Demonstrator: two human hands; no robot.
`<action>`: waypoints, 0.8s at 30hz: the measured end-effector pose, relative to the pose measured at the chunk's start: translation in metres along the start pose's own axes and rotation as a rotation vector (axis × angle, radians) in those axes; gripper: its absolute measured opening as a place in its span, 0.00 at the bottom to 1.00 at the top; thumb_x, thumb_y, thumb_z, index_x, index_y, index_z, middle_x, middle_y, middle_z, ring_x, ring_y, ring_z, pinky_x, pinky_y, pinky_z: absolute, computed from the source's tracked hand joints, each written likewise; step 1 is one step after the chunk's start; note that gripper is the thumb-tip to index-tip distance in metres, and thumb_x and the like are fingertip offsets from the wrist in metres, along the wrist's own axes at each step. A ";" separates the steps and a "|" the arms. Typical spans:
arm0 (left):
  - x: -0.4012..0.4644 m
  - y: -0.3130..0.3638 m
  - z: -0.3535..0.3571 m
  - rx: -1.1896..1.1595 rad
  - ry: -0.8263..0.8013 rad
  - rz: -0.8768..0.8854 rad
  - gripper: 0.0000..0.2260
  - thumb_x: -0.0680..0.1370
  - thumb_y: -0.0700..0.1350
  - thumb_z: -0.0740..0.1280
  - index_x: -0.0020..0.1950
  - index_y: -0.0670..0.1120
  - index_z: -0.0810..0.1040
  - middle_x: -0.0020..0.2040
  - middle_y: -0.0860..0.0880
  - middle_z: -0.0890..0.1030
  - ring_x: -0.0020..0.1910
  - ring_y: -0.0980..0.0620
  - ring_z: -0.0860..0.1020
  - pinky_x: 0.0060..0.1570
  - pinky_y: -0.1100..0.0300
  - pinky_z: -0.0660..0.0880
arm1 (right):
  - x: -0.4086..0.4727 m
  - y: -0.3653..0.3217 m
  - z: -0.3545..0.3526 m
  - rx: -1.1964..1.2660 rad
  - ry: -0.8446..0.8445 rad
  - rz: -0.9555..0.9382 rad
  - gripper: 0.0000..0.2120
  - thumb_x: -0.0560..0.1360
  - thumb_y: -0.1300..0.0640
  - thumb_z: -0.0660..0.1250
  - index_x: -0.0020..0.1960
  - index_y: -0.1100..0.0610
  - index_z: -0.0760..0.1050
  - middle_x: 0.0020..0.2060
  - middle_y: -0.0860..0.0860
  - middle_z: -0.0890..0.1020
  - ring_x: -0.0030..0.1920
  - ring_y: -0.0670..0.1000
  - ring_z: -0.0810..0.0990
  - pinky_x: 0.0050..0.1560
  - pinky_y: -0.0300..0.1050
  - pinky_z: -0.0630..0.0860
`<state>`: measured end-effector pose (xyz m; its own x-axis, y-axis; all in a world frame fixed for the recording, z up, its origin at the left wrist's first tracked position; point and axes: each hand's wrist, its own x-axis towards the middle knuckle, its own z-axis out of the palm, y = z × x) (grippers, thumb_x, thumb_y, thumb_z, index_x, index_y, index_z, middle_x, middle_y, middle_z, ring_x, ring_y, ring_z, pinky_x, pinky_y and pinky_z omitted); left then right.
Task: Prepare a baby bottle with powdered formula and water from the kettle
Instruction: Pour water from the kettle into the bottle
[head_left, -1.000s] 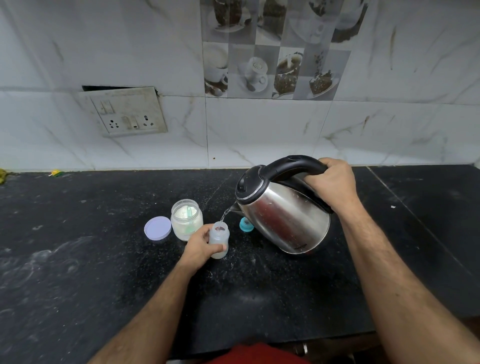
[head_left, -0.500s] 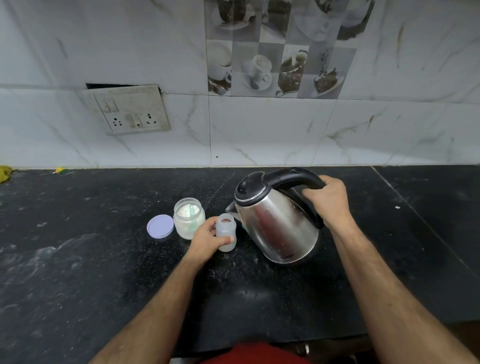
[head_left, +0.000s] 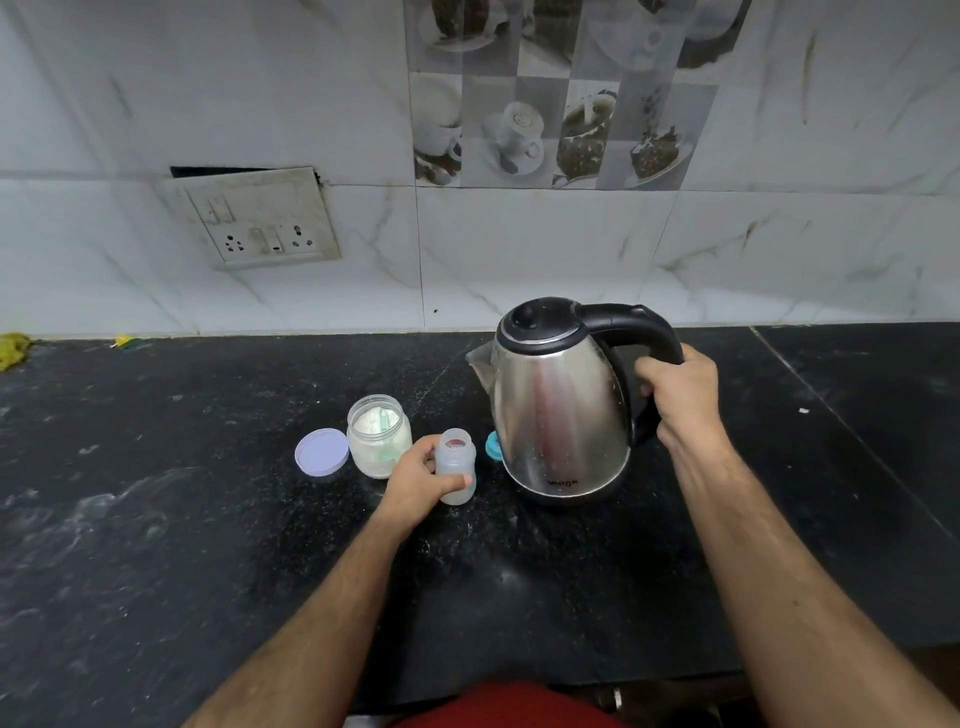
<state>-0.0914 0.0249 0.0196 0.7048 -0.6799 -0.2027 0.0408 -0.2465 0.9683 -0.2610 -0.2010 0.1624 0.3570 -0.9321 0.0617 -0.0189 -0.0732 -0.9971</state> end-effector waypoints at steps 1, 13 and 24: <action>0.000 0.000 0.001 0.002 0.002 0.001 0.24 0.69 0.35 0.77 0.62 0.47 0.75 0.56 0.49 0.82 0.56 0.51 0.81 0.56 0.57 0.77 | 0.001 0.001 0.000 0.029 0.009 0.011 0.14 0.66 0.71 0.64 0.31 0.55 0.66 0.25 0.51 0.68 0.24 0.46 0.66 0.26 0.37 0.63; 0.007 -0.003 0.011 0.055 0.044 -0.026 0.24 0.68 0.36 0.78 0.61 0.48 0.76 0.55 0.50 0.83 0.56 0.52 0.80 0.56 0.59 0.76 | 0.034 0.005 0.029 0.193 0.059 0.093 0.13 0.64 0.73 0.63 0.31 0.56 0.67 0.25 0.50 0.69 0.26 0.46 0.67 0.29 0.39 0.65; 0.023 0.009 0.016 0.045 0.069 -0.031 0.23 0.69 0.36 0.77 0.59 0.51 0.76 0.55 0.52 0.82 0.56 0.55 0.79 0.55 0.63 0.75 | 0.094 0.015 0.090 0.194 -0.009 0.156 0.13 0.63 0.73 0.63 0.33 0.55 0.70 0.29 0.48 0.71 0.31 0.48 0.69 0.31 0.41 0.66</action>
<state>-0.0859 -0.0038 0.0218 0.7509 -0.6224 -0.2208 0.0328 -0.2989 0.9537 -0.1442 -0.2578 0.1493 0.3720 -0.9236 -0.0929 0.1054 0.1415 -0.9843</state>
